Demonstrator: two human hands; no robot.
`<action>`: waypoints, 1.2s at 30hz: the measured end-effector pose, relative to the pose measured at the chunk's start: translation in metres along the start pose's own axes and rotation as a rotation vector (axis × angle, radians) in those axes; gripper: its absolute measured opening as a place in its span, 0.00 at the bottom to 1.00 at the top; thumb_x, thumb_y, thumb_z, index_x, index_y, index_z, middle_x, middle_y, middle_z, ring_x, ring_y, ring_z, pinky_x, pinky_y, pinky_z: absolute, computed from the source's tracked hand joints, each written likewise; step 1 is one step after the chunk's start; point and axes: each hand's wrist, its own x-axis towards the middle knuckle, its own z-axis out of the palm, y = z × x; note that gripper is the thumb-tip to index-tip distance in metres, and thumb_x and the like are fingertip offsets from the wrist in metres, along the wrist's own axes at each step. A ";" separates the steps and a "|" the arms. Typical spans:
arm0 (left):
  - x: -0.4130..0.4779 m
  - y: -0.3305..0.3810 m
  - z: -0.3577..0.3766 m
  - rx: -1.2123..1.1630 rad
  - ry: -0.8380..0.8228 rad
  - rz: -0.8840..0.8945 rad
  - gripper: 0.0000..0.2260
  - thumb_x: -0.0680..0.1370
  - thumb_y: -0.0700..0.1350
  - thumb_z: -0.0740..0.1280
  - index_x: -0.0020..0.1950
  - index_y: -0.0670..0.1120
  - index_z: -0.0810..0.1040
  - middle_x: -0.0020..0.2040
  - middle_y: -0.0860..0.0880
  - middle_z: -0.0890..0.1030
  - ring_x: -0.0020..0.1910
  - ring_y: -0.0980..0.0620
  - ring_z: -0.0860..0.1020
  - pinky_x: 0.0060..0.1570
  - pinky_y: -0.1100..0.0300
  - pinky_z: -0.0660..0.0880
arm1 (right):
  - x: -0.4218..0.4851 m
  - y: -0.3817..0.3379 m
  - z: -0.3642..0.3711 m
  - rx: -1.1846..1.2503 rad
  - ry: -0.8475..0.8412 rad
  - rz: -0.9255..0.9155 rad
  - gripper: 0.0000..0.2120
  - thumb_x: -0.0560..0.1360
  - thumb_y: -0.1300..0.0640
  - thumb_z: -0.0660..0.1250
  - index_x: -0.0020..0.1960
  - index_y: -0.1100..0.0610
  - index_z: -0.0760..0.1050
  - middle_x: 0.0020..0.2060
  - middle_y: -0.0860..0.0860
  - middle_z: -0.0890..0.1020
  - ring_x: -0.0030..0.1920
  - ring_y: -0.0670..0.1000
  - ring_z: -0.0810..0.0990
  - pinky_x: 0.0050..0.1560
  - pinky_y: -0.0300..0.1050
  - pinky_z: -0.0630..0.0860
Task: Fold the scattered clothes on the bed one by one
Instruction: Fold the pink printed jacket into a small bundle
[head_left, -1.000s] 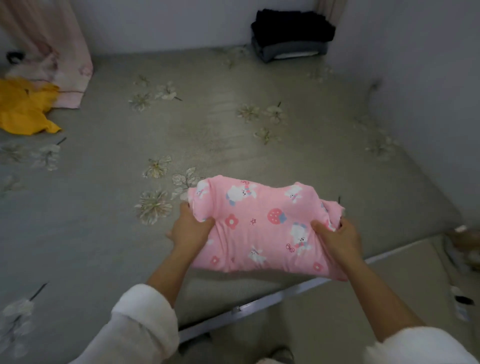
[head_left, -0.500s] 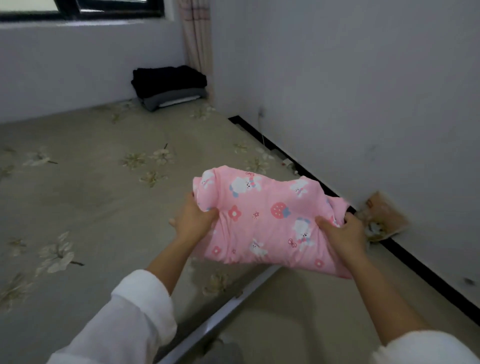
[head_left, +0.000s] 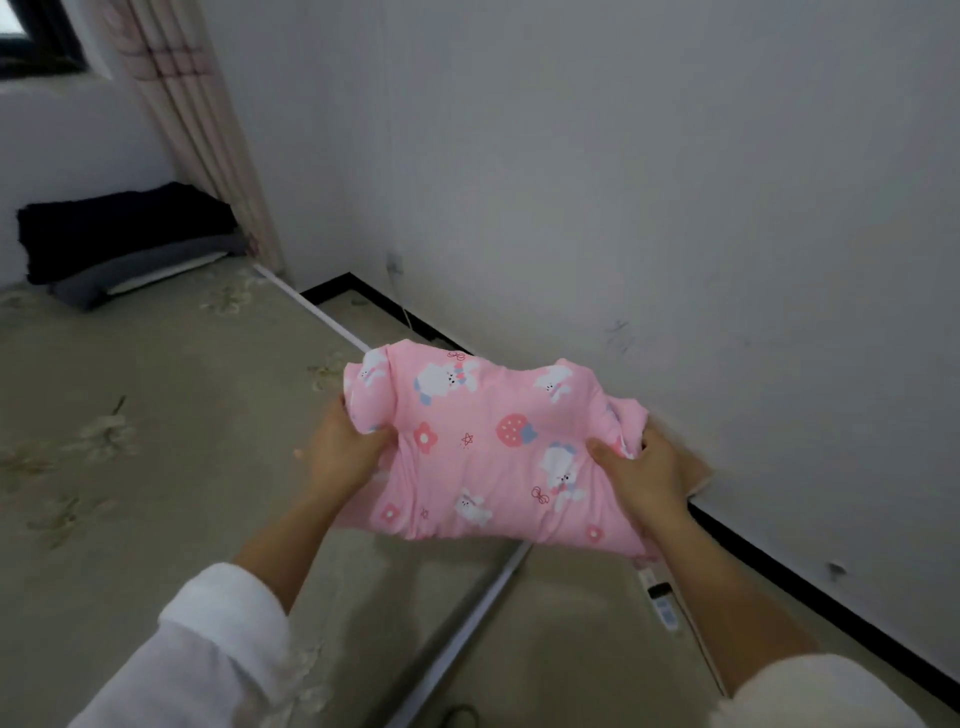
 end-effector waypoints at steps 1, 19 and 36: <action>0.012 0.011 0.012 0.005 -0.007 0.002 0.29 0.68 0.48 0.73 0.65 0.45 0.67 0.53 0.45 0.78 0.45 0.41 0.80 0.45 0.50 0.76 | 0.020 0.001 -0.004 -0.008 0.001 0.014 0.18 0.68 0.51 0.76 0.52 0.59 0.76 0.46 0.54 0.81 0.47 0.55 0.80 0.47 0.48 0.75; 0.188 0.154 0.250 0.065 0.182 -0.125 0.28 0.71 0.49 0.73 0.65 0.42 0.66 0.57 0.42 0.77 0.53 0.40 0.77 0.50 0.50 0.73 | 0.399 0.035 -0.040 -0.093 -0.209 -0.103 0.18 0.69 0.48 0.75 0.44 0.62 0.74 0.40 0.57 0.79 0.43 0.57 0.78 0.41 0.46 0.70; 0.287 0.200 0.302 0.013 0.432 -0.349 0.27 0.76 0.62 0.62 0.65 0.44 0.67 0.54 0.44 0.77 0.48 0.42 0.78 0.49 0.42 0.78 | 0.583 0.002 0.047 -0.112 -0.454 -0.228 0.18 0.70 0.49 0.75 0.39 0.56 0.67 0.36 0.51 0.74 0.39 0.54 0.73 0.36 0.45 0.63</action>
